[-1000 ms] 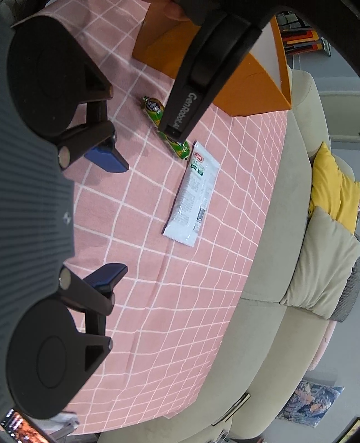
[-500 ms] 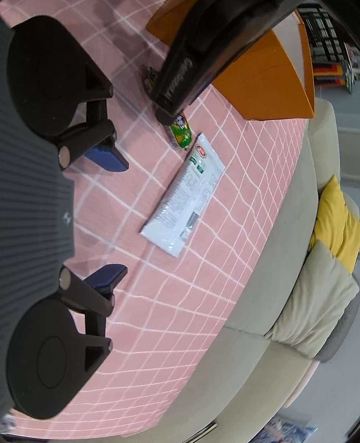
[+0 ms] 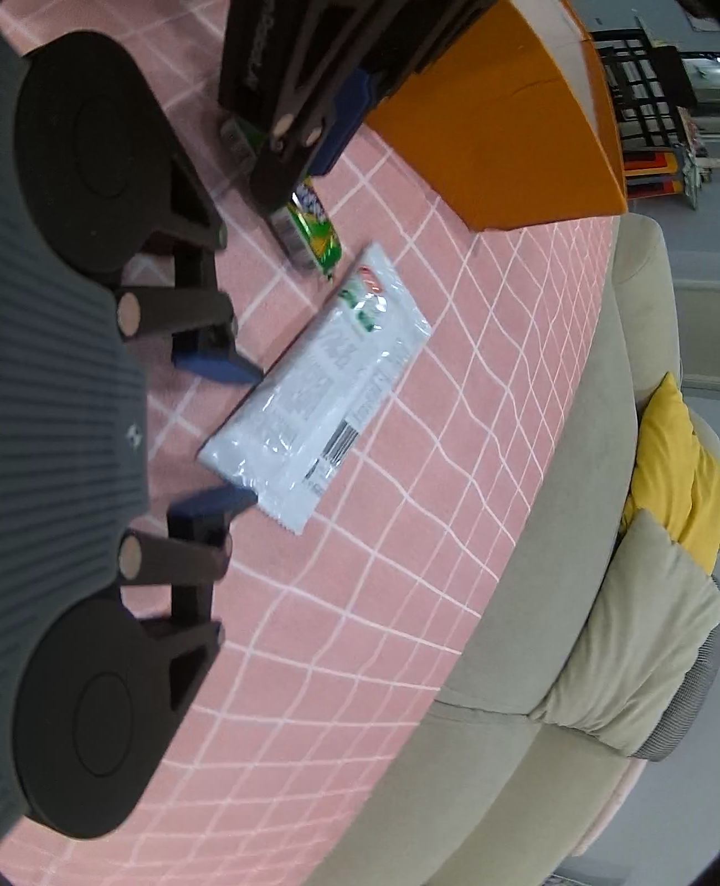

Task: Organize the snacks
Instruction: 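Grasp the green sausage stick with the left tool while the right tool approaches the white packet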

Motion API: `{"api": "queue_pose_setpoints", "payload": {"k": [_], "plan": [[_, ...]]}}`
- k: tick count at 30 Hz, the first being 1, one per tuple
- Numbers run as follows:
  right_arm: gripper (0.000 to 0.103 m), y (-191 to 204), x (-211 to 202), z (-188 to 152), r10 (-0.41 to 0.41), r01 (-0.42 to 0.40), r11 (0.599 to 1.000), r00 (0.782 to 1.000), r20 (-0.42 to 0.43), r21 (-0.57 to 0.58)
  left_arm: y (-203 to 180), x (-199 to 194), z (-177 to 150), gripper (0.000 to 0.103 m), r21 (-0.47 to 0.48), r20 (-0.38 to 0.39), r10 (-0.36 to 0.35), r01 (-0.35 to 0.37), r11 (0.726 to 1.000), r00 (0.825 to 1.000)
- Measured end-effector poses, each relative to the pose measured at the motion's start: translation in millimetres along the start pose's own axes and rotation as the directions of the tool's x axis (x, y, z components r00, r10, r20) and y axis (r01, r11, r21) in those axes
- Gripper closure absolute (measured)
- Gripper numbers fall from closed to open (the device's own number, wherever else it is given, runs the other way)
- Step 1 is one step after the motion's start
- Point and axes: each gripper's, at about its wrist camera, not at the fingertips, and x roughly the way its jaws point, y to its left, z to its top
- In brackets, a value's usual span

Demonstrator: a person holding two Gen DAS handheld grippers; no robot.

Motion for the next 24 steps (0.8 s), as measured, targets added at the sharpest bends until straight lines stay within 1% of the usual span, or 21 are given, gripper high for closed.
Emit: {"api": "queue_pose_setpoints", "payload": {"k": [2, 4, 6, 12, 15, 17, 18, 19, 20, 21, 22, 23, 24], "plan": [[0.099, 6, -1, -1, 0.000, 0.000, 1.000, 1.000, -0.007, 0.001, 0, 0, -1, 0.081, 0.001, 0.002, 0.002, -0.002, 1.000, 1.000], [0.103, 12, -3, -3, -0.016, 0.016, 1.000, 1.000, -0.014, -0.001, -1, 0, -2, 0.081, 0.001, 0.004, 0.004, -0.004, 1.000, 1.000], [0.103, 17, -5, -5, -0.038, 0.039, 0.999, 0.999, -0.023, 0.009, -2, -1, -3, 0.081, 0.001, 0.003, 0.007, -0.007, 1.000, 1.000], [0.103, 26, -22, -17, -0.081, 0.089, 0.989, 0.994, -0.077, 0.118, -3, -1, -8, 0.081, 0.002, 0.004, 0.008, -0.008, 1.000, 1.000], [0.103, 33, -34, -26, -0.057, 0.067, 0.988, 0.996, -0.075, 0.139, -3, -1, -9, 0.081, 0.009, 0.008, 0.009, -0.009, 1.000, 1.000], [0.103, 34, -37, -29, -0.048, 0.053, 0.992, 0.998, -0.047, 0.111, -3, 0, -9, 0.081, 0.005, 0.005, 0.008, -0.008, 1.000, 1.000], [0.103, 31, -36, -28, -0.042, 0.047, 0.994, 0.998, -0.050, 0.097, -3, 0, -10, 0.081, 0.004, 0.004, 0.009, -0.009, 1.000, 1.000], [0.097, 28, -34, -27, -0.039, 0.043, 0.995, 0.998, -0.049, 0.088, -3, 0, -10, 0.081, 0.003, 0.003, 0.011, -0.011, 1.000, 1.000], [0.080, 24, -33, -25, -0.038, 0.042, 0.996, 0.998, -0.043, 0.075, -4, 1, -10, 0.081, 0.004, 0.001, 0.015, -0.015, 1.000, 1.000], [0.069, 20, -32, -23, -0.041, 0.043, 0.997, 0.999, -0.030, 0.060, -3, 1, -10, 0.081, 0.004, 0.000, 0.016, -0.016, 1.000, 1.000], [0.055, 16, -30, -20, -0.047, 0.047, 0.998, 0.999, -0.011, 0.043, -4, 1, -9, 0.081, 0.002, -0.001, 0.017, -0.017, 1.000, 1.000], [0.050, 11, -28, -17, -0.046, 0.046, 0.999, 0.999, 0.005, 0.023, -4, 2, -9, 0.081, 0.001, -0.003, 0.017, -0.017, 1.000, 1.000], [0.047, 8, -25, -13, -0.041, 0.041, 0.999, 0.999, 0.012, 0.005, -3, 2, -8, 0.081, 0.000, -0.004, 0.016, -0.016, 1.000, 1.000]]}}
